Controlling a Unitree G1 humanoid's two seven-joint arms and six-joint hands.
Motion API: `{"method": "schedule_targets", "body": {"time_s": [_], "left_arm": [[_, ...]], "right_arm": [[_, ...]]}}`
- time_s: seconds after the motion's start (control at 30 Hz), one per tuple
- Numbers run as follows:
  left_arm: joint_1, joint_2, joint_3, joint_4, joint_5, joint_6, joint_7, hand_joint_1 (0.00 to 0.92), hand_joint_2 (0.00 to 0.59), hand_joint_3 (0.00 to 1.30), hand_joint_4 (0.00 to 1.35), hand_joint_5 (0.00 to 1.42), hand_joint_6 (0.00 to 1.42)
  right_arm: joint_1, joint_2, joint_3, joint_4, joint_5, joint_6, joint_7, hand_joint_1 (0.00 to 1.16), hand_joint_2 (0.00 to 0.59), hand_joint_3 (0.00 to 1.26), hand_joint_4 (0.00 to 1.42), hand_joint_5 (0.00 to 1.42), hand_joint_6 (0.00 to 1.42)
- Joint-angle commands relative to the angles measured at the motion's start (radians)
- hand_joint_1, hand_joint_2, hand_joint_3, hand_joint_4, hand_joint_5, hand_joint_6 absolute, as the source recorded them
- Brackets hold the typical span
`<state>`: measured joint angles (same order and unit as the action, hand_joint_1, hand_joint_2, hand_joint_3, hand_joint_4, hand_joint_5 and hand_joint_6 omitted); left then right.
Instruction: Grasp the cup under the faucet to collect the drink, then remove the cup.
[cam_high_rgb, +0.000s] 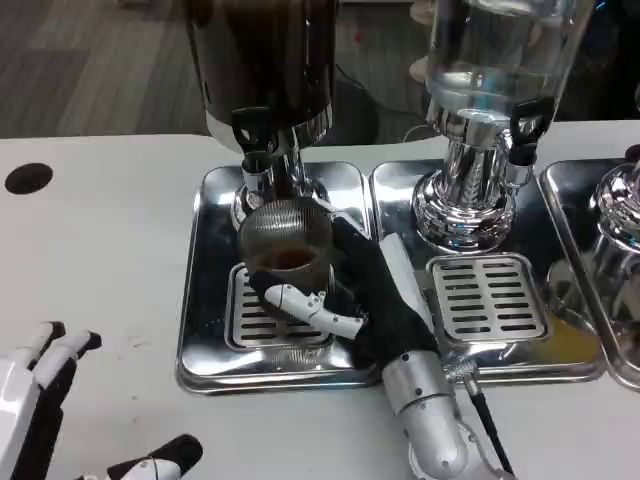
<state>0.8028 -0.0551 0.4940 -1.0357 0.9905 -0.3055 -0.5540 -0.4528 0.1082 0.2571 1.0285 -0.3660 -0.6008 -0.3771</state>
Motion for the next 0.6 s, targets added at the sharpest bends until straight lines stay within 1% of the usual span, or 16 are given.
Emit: {"method": "schedule_targets", "body": {"time_s": [0.03,0.27,0.6], "left_arm": [[-0.005,-0.024,0.005,-0.012,-0.002,-0.012,-0.015,0.000,0.112,0.20,0.03,0.18,0.44],[-0.013,-0.031,0.001,-0.012,0.004,-0.021,-0.020,0.000,0.114,0.20,0.03,0.18,0.44],[-0.032,-0.036,-0.001,-0.012,0.010,-0.032,-0.031,0.000,0.116,0.20,0.04,0.18,0.46]], "right_arm": [[-0.011,0.004,0.005,0.004,-0.009,-0.013,-0.014,0.62,0.089,0.25,0.23,0.22,0.06],[-0.008,-0.001,0.002,-0.002,-0.006,-0.014,-0.020,0.63,0.089,0.27,0.24,0.22,0.06],[0.003,-0.012,0.002,-0.019,-0.008,-0.027,-0.029,0.66,0.098,0.32,0.27,0.27,0.08]]}}
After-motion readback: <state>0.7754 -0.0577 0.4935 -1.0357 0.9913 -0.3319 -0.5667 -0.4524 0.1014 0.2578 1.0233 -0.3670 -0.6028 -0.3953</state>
